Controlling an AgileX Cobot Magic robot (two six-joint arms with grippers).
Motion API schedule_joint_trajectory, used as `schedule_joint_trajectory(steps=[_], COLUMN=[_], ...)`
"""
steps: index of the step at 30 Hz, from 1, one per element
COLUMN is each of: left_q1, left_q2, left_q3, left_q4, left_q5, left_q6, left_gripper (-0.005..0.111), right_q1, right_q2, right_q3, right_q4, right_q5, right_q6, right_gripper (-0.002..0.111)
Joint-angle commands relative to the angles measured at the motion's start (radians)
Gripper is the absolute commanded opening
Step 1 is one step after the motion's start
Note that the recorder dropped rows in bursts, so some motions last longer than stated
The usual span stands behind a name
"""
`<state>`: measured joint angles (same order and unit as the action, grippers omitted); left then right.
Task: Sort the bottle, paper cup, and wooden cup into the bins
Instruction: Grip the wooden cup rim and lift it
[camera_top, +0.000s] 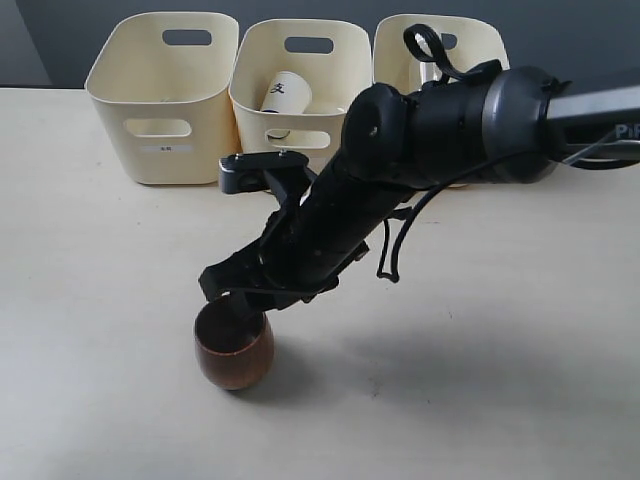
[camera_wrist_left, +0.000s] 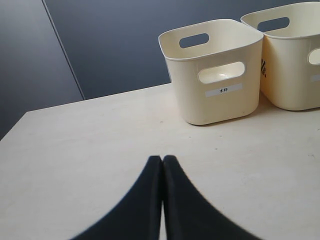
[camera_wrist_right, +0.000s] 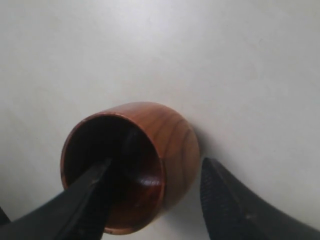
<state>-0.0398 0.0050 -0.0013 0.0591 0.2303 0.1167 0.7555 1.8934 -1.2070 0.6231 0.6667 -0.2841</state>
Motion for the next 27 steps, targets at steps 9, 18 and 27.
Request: schedule_joint_trajectory(steps=[9,18,27], left_q1=[-0.003,-0.003,-0.003], left_q2=[-0.005,-0.005,-0.005], left_q3=[0.001,0.001,0.001], left_q4=[0.006,0.006,0.006], left_q5=[-0.005,-0.005,-0.005], left_q6=[-0.002,-0.002,-0.002], left_gripper=[0.0,0.0,0.0], right_q1=[0.003,0.003,0.003], right_q2=[0.001,0.001,0.053], right_q3=[0.006,0.006,0.006], right_q4=[0.007,0.009,0.017], right_q5=[0.005,0.005,0.007], right_q6=[0.0,0.0,0.004], right_gripper=[0.052,0.052,0.052])
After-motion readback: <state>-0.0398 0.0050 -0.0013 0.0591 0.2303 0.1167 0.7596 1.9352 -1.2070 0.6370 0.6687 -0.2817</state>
